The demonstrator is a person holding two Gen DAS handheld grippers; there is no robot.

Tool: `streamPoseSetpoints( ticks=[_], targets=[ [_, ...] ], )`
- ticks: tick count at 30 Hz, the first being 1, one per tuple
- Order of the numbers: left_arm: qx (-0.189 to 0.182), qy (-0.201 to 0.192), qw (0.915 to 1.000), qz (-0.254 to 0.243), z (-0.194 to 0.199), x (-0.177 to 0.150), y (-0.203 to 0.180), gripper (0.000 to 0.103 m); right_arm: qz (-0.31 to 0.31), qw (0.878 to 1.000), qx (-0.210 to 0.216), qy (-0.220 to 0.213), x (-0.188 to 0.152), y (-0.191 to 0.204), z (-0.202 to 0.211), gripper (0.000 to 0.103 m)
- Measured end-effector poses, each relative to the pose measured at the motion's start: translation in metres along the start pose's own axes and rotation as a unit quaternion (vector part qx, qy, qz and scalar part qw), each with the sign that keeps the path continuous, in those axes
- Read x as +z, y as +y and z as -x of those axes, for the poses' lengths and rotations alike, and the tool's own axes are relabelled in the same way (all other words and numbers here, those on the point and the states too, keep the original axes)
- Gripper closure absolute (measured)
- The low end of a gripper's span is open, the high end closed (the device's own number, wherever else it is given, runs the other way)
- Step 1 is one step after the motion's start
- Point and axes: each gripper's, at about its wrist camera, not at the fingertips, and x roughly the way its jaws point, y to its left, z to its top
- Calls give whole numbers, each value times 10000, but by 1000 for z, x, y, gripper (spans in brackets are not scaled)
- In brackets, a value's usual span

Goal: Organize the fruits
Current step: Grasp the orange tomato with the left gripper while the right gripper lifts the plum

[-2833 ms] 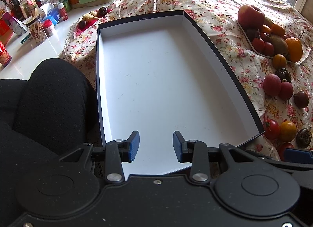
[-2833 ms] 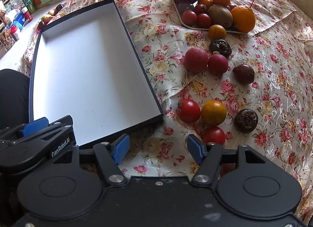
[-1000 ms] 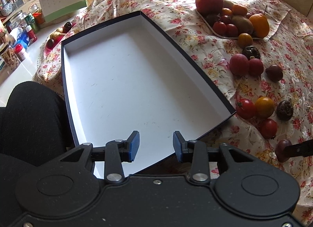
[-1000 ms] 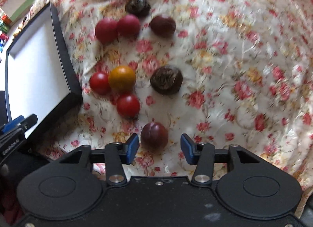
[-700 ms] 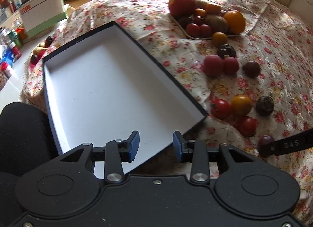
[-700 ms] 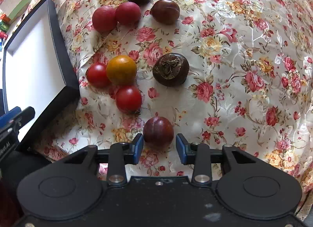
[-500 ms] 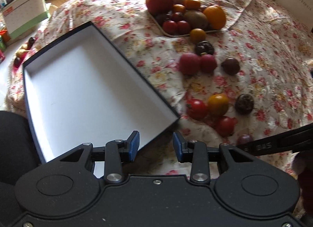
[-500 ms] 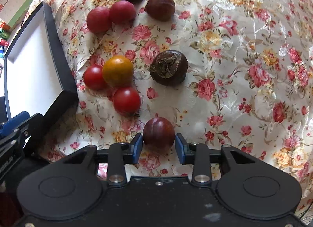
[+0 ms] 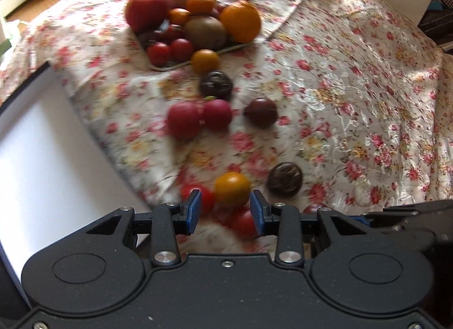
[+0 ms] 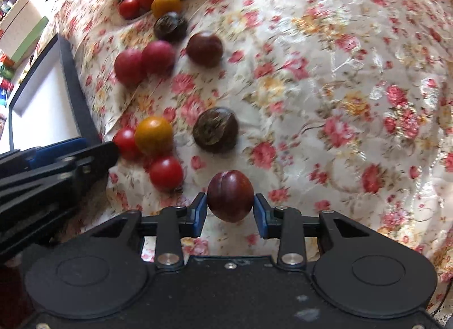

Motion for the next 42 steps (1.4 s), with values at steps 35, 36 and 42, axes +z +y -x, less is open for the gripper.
streamPoseSetpoints(
  ticks=[35,36,42],
  targets=[
    [373,16,9986,365,-15,32,11,57,49,9987,-51,-504,7,-2,24,66],
    [381,-49,9983,447,-7,34,19,57,76,9985,-39,-541,8,2,26,66],
    [730,-385,9928,867,36,40,71,57,465,9960,52,-757,12,43,37,66]
  ],
)
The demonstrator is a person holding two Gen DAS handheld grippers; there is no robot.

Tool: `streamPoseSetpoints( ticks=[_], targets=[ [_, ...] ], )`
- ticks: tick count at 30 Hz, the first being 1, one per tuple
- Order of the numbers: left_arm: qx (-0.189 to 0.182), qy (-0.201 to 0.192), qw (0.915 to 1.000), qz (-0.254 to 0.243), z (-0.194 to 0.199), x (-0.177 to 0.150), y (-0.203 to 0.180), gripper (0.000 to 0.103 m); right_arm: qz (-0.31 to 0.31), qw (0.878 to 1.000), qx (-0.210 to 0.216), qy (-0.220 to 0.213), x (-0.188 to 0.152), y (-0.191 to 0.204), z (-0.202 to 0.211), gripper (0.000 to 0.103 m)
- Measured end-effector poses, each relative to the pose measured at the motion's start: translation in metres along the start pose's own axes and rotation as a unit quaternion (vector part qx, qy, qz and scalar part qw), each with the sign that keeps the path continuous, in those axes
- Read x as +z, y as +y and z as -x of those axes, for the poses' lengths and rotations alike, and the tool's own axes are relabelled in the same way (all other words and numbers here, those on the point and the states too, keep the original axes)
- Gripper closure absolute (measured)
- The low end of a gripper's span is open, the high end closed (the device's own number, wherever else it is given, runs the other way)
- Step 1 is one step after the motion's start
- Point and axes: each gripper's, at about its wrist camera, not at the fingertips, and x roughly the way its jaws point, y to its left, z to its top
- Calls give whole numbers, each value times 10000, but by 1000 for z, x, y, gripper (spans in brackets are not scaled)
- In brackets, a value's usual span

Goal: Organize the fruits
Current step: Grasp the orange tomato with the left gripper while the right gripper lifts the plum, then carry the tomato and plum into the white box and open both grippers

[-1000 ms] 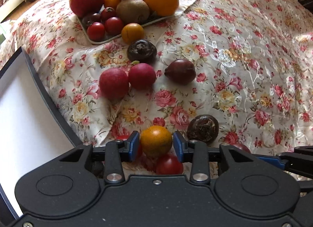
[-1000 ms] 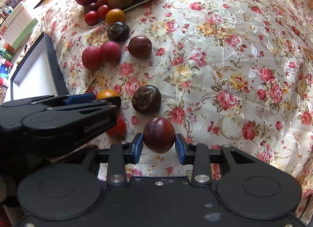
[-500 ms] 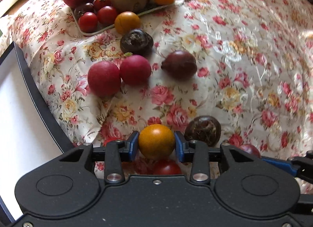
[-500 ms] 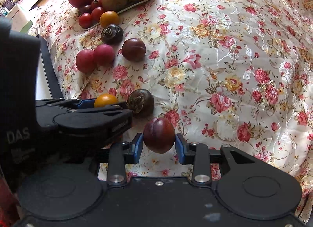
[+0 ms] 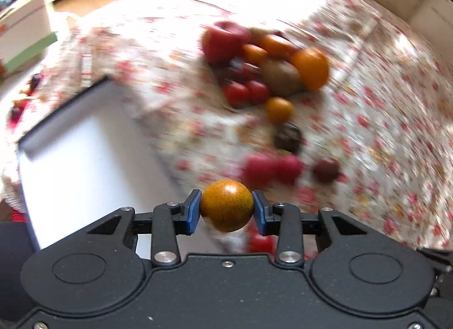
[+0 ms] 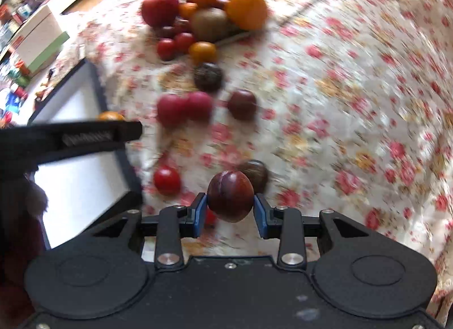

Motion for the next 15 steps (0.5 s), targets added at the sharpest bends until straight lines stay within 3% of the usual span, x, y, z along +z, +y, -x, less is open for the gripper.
streamPoseSetpoints(
  ticks=[8,15],
  targets=[
    [711,85,9942,805,4,6,99,57,559,9977,383,95,4,83,-8,66],
    [1062,212,9812,1595,1,0,166,57,908,9952,357,77,-3,160,-20,66]
  ],
)
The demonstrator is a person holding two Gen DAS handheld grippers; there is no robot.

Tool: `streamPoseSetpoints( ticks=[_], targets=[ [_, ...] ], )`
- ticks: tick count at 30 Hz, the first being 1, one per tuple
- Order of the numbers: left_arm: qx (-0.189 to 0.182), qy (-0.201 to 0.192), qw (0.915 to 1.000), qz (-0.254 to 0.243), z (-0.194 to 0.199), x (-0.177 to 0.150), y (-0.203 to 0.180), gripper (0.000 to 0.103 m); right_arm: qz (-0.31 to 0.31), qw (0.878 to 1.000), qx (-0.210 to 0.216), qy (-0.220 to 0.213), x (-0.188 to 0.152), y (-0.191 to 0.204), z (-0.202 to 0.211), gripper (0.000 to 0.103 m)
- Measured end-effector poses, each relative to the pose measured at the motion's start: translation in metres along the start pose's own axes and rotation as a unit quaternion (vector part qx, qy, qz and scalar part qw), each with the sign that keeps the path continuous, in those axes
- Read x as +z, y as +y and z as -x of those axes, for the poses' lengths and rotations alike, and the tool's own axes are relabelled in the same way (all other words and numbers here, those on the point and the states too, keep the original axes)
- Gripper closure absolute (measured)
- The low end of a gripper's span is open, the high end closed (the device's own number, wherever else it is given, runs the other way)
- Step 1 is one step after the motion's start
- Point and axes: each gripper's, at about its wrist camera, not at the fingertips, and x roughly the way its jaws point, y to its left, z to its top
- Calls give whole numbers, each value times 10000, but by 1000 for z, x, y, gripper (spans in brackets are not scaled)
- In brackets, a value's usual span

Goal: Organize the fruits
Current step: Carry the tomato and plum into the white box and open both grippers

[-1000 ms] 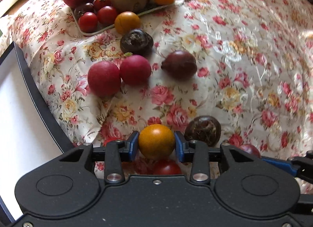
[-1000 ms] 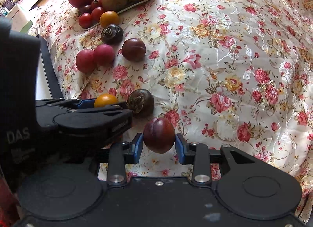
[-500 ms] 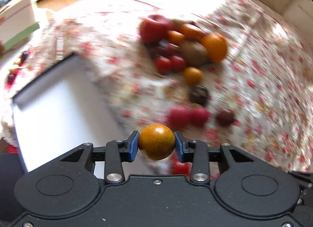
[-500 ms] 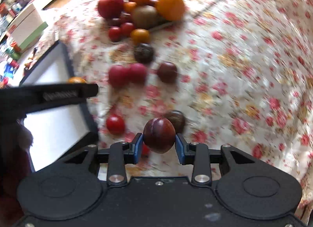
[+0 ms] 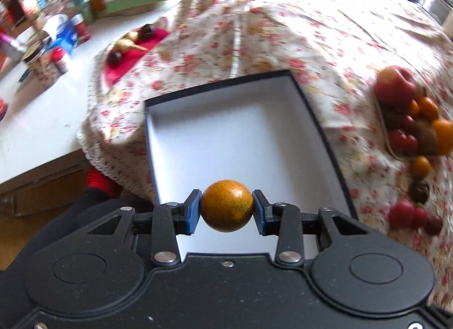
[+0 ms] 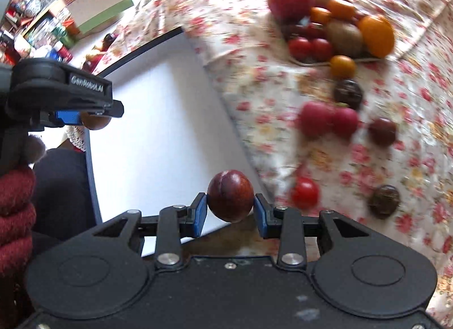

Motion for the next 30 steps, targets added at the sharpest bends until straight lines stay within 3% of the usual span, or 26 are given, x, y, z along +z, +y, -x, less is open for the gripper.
streamPoseSetpoints(
  ticks=[4,9,30],
  targets=[
    [-22,-63,9997,217,-5,-2,10,57,75,9998,-82,169,4,27,-16,66],
    [4,194,9993,326,-19,-6,19,57,79,9990,-273,338,3,42,-34,66],
    [-143,280,9992,235,-22,-8,12,57,-85,9990,-401,192,10,29,-41,66]
  ],
)
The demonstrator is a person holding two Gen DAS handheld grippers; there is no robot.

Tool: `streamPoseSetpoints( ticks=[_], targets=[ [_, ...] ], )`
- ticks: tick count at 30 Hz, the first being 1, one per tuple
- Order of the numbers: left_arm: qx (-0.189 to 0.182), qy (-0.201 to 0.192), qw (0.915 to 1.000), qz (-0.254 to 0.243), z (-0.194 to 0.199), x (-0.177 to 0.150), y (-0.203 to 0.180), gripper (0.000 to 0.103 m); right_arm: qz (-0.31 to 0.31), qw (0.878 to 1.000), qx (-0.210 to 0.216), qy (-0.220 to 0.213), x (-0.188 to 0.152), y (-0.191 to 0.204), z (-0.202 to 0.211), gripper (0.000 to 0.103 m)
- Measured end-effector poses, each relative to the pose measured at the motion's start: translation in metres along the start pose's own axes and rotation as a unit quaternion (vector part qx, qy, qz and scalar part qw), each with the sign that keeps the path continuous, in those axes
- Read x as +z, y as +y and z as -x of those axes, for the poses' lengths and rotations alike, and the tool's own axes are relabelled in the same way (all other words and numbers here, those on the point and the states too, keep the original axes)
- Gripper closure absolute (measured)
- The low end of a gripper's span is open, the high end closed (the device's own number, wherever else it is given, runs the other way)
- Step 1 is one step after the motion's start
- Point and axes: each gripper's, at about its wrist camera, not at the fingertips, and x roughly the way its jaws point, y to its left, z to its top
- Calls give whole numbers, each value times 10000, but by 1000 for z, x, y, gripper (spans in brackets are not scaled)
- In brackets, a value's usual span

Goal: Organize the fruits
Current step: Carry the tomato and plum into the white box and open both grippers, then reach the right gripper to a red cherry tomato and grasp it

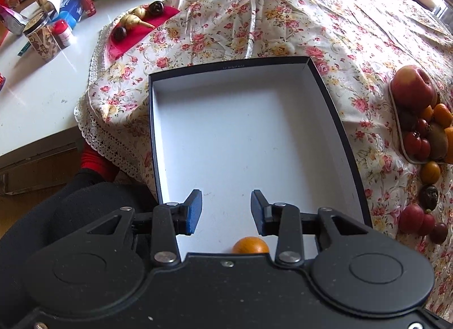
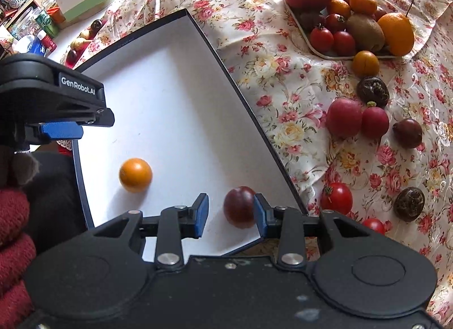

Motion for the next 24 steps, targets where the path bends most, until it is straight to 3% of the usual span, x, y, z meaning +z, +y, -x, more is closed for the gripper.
streamPoseSetpoints(
  ticks=[16,24],
  targets=[
    [-445,184,9988,-97,0,-29,-7,57,-40,9997,186,129,-20,-12,8,66],
    [-595,277,9975,-256,-8,-56,-20,57,-225,9995,224,41,-25,-53,30,66]
  ],
)
